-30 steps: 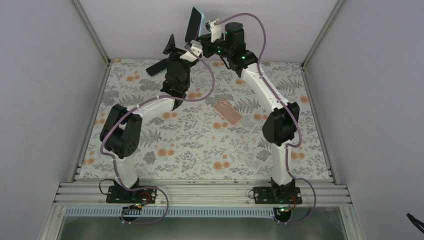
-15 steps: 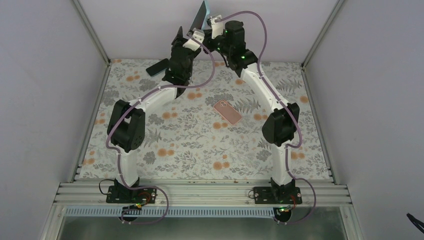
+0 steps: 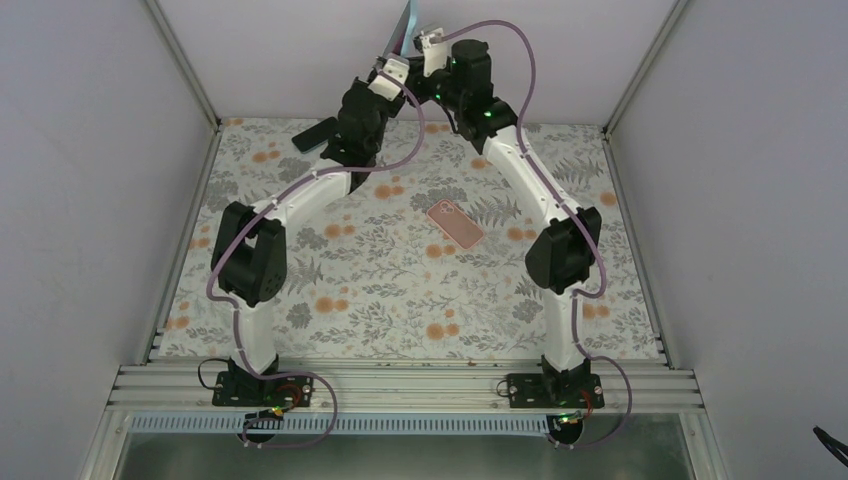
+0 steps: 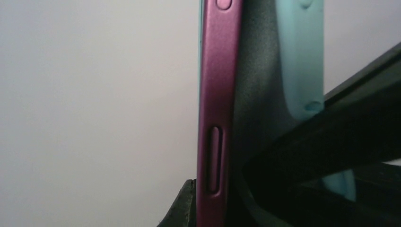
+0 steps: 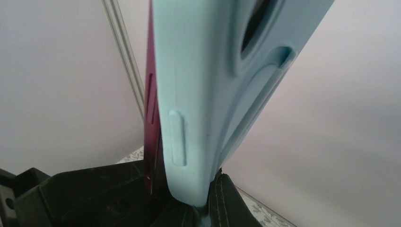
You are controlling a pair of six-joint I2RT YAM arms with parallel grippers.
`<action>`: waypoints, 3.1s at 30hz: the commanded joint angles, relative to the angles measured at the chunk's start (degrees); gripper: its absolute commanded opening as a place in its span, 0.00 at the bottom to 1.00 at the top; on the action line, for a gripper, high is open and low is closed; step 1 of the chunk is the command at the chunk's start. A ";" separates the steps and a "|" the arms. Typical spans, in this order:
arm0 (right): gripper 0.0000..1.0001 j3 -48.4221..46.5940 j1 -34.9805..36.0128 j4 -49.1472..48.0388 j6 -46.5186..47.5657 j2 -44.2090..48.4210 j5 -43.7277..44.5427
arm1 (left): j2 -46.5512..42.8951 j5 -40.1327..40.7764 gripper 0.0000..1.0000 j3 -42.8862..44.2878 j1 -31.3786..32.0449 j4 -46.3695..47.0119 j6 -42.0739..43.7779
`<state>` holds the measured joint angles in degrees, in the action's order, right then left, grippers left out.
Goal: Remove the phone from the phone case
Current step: Remove the phone case from the phone, then place the phone at the center of the board, then place the phone case at the center of the board, then reset both arms
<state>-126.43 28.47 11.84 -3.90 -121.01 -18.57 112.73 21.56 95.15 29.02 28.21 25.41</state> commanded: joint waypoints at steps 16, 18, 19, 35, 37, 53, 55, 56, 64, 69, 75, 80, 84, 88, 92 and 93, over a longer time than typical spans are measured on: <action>0.03 0.63 -7.14 23.24 19.02 2.33 9.11 | -22.83 -10.52 0.02 -27.64 -1.67 -3.45 13.93; 0.03 0.43 -8.84 26.40 19.91 1.73 8.23 | -25.12 -9.13 0.02 -31.59 -1.60 -2.46 17.54; 0.03 0.35 -9.55 27.84 20.16 1.42 7.62 | -26.19 -8.26 0.02 -33.58 -1.66 -1.17 19.19; 0.03 11.91 -20.99 52.01 32.81 -0.14 -14.58 | -26.05 4.51 0.02 -61.55 2.65 13.76 44.93; 0.03 13.90 -23.80 54.71 34.79 -0.08 -15.46 | -24.09 6.30 0.04 -63.81 3.52 17.25 46.31; 0.07 33.57 -33.65 52.20 38.10 0.40 -8.79 | -21.20 5.93 0.84 -70.62 14.10 16.13 45.22; 0.12 34.55 -34.02 51.37 37.54 2.06 -7.23 | -23.87 3.39 0.97 -70.13 14.92 10.00 43.09; 0.37 34.83 -34.16 51.29 37.43 2.75 -6.60 | -25.65 1.46 1.00 -69.16 15.13 4.87 41.34; 1.00 35.93 -34.74 51.51 36.71 11.43 -0.59 | -32.79 -17.90 1.00 -50.17 14.87 -39.61 26.68; 1.00 36.44 -34.62 52.54 38.21 21.46 -4.23 | -33.11 -27.13 1.00 -38.60 12.71 -55.37 22.42; 1.00 42.42 -34.74 47.37 37.23 33.48 -7.79 | -31.45 -38.46 1.00 -25.69 6.75 -68.83 20.27; 1.00 49.76 -34.86 33.87 31.39 41.31 -7.66 | -30.44 -52.22 1.00 -17.90 -7.30 -69.36 16.55; 1.00 56.17 -34.83 25.97 28.42 45.89 -10.47 | -27.54 -62.39 1.00 -11.25 -16.47 -70.95 12.75; 1.00 59.94 -36.52 22.92 28.52 46.99 -12.84 | -28.82 -58.41 1.00 -12.21 -17.93 -65.58 8.58; 1.00 62.59 -36.58 21.43 29.39 46.45 -11.87 | -29.82 -52.09 1.00 -13.75 -18.03 -61.44 5.00; 1.00 62.70 -36.59 21.41 29.39 46.32 -12.21 | -29.95 -51.32 1.00 -13.95 -18.08 -60.96 4.58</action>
<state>-65.10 -7.64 37.41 26.22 -74.76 -29.02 84.49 -32.58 82.26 10.96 -36.86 34.85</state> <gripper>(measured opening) 0.997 0.999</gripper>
